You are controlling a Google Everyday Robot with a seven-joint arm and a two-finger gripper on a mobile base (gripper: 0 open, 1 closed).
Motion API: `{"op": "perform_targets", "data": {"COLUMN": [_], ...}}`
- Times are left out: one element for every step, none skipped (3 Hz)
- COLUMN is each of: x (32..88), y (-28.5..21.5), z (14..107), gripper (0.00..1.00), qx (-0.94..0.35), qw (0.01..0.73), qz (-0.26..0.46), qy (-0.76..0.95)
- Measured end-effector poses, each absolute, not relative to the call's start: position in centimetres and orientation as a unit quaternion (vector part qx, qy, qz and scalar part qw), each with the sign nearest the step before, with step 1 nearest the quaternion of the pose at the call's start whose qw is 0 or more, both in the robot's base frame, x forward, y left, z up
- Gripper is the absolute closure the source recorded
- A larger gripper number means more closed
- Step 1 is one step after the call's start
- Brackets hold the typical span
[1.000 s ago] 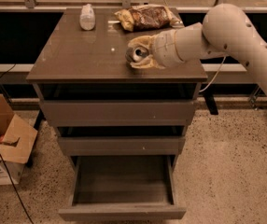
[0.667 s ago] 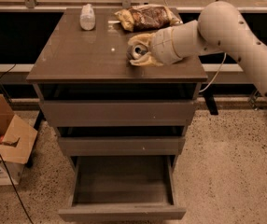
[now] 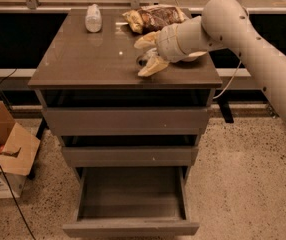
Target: Pick redbull can from bottom drawer and place on counter
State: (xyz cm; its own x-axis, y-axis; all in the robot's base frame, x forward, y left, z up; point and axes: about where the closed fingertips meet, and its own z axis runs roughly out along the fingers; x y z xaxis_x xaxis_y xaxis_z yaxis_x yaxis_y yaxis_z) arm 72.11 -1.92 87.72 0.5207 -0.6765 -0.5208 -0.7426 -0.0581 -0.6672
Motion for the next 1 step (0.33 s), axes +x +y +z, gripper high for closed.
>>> {"op": "perform_targets", "data": {"x": [72.13], "y": [-1.74], "z": [87.79], "gripper": [0.0], "qx": [-0.727], "qw": [0.483], "qz": [0.035], "qy": [0.487]}}
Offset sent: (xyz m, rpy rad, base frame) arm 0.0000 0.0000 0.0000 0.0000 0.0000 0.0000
